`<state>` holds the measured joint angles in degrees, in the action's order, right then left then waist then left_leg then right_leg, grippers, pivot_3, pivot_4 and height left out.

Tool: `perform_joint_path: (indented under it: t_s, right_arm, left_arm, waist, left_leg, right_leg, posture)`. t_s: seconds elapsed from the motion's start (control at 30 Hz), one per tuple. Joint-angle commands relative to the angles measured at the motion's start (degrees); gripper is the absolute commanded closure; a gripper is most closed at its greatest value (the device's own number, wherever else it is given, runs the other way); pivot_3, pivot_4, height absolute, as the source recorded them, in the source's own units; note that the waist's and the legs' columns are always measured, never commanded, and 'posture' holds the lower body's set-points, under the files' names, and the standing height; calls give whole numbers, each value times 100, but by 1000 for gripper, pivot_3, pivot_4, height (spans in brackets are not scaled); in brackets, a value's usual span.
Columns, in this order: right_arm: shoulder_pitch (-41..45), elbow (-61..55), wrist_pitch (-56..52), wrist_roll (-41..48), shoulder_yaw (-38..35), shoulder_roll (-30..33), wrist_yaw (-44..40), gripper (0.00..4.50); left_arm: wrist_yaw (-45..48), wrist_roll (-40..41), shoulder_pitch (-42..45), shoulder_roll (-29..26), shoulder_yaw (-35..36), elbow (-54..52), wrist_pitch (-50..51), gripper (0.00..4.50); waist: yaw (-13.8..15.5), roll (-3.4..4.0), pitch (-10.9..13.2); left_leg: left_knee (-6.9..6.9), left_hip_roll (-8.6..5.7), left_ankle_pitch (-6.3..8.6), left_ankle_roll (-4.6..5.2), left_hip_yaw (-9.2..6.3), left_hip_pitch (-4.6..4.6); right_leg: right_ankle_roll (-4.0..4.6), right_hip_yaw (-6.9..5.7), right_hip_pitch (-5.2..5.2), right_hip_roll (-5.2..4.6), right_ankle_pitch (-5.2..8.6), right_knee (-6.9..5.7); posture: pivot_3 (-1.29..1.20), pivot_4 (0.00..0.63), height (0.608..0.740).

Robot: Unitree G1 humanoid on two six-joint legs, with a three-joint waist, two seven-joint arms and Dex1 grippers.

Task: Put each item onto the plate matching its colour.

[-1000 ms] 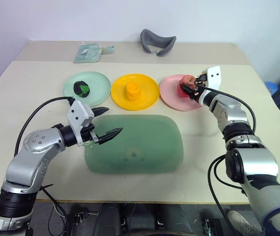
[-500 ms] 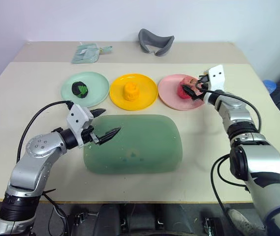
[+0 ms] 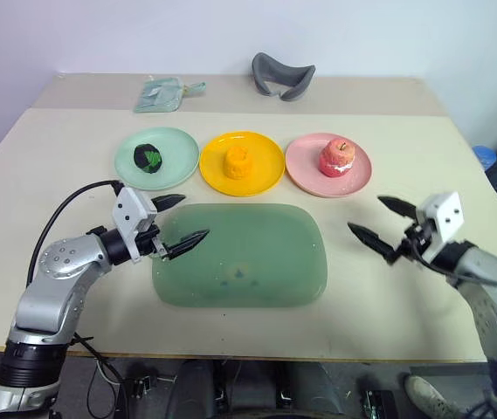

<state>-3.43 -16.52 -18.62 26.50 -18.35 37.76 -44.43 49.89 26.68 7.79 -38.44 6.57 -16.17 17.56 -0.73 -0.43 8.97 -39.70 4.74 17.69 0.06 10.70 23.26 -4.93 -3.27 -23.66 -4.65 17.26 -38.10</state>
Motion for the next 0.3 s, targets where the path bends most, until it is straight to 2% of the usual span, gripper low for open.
perform_joint_path:
  t_s: [0.03,0.3]
  right_arm:
    - [-506,-706,-124,447,-590,52,-47,38]
    - [-989,-1016,-125,576,-828,-55,88,38]
  left_arm:
    - [127,455,-238,-197,405,-493,300,0]
    - [202,625,-754,-373,580,-821,515,0]
  waist:
    - [3,1,0]
    - [15,-1,-2]
  left_leg:
    - [0,-1,0,0,0,0]
    - [1,-2,1,1,-5,-16]
  right_leg:
    - [0,1,0,-1,0,0]
    - [1,0,20,-1,0,4]
  posture:
    - [0,150,740]
    - [0,150,740]
